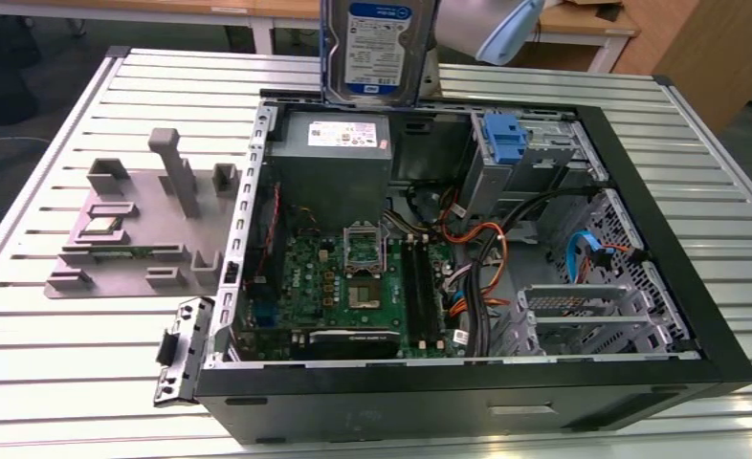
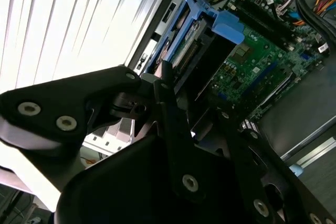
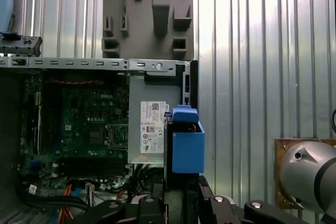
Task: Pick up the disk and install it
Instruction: 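Pick up the disk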
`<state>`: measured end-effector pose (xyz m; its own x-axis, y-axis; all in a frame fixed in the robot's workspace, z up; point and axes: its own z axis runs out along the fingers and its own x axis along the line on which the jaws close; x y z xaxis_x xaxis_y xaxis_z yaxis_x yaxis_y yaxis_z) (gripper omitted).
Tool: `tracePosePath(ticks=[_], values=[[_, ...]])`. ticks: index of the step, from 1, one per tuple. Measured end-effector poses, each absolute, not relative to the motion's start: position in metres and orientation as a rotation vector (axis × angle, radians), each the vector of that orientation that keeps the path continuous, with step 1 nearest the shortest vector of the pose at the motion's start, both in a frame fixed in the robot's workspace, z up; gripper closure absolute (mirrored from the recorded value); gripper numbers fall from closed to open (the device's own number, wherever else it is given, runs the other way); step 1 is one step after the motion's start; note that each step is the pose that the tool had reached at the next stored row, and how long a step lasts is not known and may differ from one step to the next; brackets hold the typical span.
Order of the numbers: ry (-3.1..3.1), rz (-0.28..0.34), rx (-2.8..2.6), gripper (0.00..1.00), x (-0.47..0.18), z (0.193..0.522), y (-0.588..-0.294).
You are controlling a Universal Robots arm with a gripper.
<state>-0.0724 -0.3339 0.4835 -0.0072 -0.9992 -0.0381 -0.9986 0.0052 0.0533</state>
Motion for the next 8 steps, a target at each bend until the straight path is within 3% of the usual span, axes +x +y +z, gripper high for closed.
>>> tracePosePath(ticks=[8], values=[[-2.22,-0.101,2.206,0.65,-0.0698,0.4835,-0.3339]])
